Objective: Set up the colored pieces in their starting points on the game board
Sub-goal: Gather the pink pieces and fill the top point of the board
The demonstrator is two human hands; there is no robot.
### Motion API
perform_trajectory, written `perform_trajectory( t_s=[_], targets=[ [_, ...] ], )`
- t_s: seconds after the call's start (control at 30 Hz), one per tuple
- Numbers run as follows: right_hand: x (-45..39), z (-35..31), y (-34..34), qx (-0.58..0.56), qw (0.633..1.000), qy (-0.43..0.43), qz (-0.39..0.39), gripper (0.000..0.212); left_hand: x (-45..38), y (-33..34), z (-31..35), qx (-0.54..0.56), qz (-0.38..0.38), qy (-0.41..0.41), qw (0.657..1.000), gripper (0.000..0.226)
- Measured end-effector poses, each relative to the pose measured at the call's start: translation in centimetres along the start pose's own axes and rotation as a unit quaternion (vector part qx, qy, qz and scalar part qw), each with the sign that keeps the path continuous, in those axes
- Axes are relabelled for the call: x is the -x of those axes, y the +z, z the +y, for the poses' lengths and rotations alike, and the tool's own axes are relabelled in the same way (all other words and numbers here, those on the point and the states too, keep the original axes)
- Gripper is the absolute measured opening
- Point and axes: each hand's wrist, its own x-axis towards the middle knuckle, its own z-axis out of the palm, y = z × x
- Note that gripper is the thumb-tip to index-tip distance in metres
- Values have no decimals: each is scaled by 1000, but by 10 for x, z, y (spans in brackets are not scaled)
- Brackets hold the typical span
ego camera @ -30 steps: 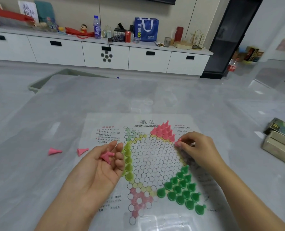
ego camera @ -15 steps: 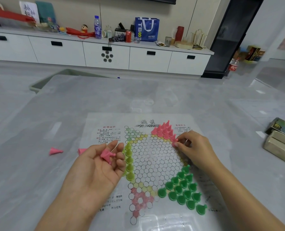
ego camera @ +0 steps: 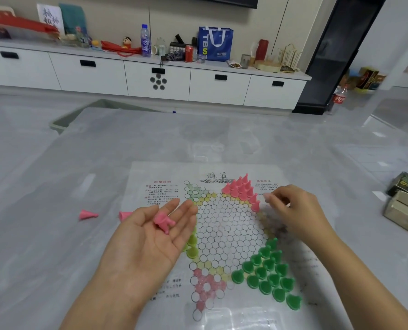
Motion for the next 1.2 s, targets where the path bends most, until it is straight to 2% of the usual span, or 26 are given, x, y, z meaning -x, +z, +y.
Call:
perform_trajectory(
  t_s=[0.07,0.13,0.23,0.3,0.37,0.53,0.67,0.83,0.9,1.0,1.07,1.13,1.2],
  targets=[
    [2,-24,-11,-41,999,-30,-18,22,1,1,-2,8,1,-13,1000,38],
    [10,-59,-18,-81,988,-106,-78,11,1,2,-4,10,-10,-26,1000,38],
    [22,-96,-16,-68,957,-247,-138,23,0,4,-9,15,-54,-45,997,46],
    [25,-103,-10,-52,940,-303,-150,23,1,5,-11,17,-90,-56,994,48],
    [26,-103,-3,-50,935,-320,-145,24,2,5,-12,23,-105,-56,993,43],
    [25,-102,7,-59,934,-327,-129,24,4,6,-12,67,-108,-80,989,21],
    [24,-103,8,-63,938,-322,-112,27,6,7,-14,59,-112,-98,987,36],
    [24,-104,10,-69,937,-329,-97,22,6,3,-13,66,-134,-118,982,17],
    [24,-103,9,-68,937,-330,-93,23,5,2,-14,61,-140,-117,981,29],
    [26,-104,9,-56,939,-329,-78,23,4,6,-15,23,-114,-98,988,29],
    [22,-105,3,-64,948,-303,-68,22,3,6,-14,-5,-89,-95,991,36],
    [13,-101,-13,-95,969,-224,-52,16,2,4,-10,-17,-52,-77,996,38],
    [0,-82,-29,-112,984,-136,-2,8,0,0,-6,-10,-19,-27,999,40]
  ],
)
